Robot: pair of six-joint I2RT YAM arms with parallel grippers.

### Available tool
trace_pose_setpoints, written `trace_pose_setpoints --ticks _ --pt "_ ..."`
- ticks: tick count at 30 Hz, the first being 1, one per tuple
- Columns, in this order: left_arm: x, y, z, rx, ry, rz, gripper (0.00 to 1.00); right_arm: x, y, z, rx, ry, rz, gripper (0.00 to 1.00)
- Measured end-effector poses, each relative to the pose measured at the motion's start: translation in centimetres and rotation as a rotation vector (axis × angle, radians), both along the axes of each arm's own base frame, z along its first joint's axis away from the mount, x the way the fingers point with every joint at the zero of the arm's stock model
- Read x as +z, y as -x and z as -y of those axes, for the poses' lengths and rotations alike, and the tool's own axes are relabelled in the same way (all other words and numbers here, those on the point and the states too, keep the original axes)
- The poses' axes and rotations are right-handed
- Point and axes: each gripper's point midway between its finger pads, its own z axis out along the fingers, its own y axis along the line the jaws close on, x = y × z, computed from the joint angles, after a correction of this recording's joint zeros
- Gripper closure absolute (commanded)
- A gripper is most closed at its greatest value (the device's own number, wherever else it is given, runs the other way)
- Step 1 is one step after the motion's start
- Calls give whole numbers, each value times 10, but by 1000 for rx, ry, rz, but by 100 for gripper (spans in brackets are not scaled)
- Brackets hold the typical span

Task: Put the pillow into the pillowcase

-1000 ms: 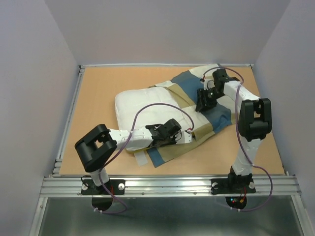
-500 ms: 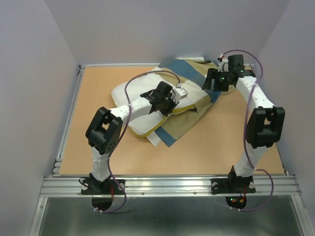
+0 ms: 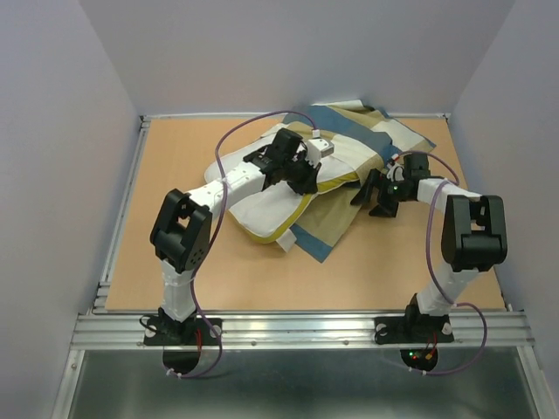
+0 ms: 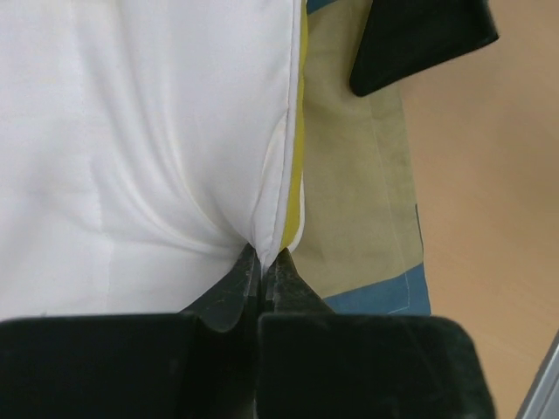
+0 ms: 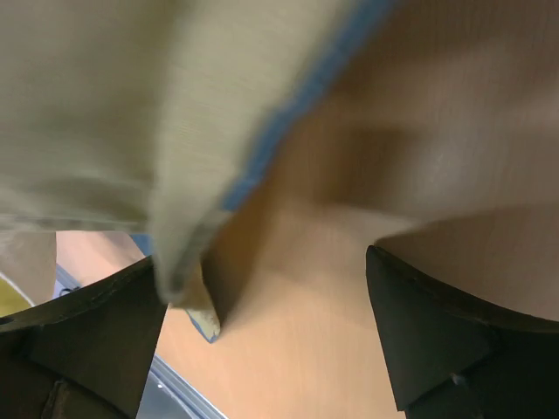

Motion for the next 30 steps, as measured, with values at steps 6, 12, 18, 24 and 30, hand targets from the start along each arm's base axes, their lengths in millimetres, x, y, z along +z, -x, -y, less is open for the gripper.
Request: trace_pose_setpoints --ticks 6,12,18,24,30 --pt "15 -4 2 23 61 -46 100 3 -5 -10 -16 -64 60 68" --pt "33 -10 10 64 140 -74 100 34 -5 -54 92 -139 152 100" --pt "42 -21 25 118 216 -123 100 99 10 -104 265 -169 317 99" --pt "53 -46 46 179 313 -146 100 120 26 -118 375 -152 369 99" --pt "54 -68 56 273 386 -175 100 103 64 -113 499 -131 282 99"
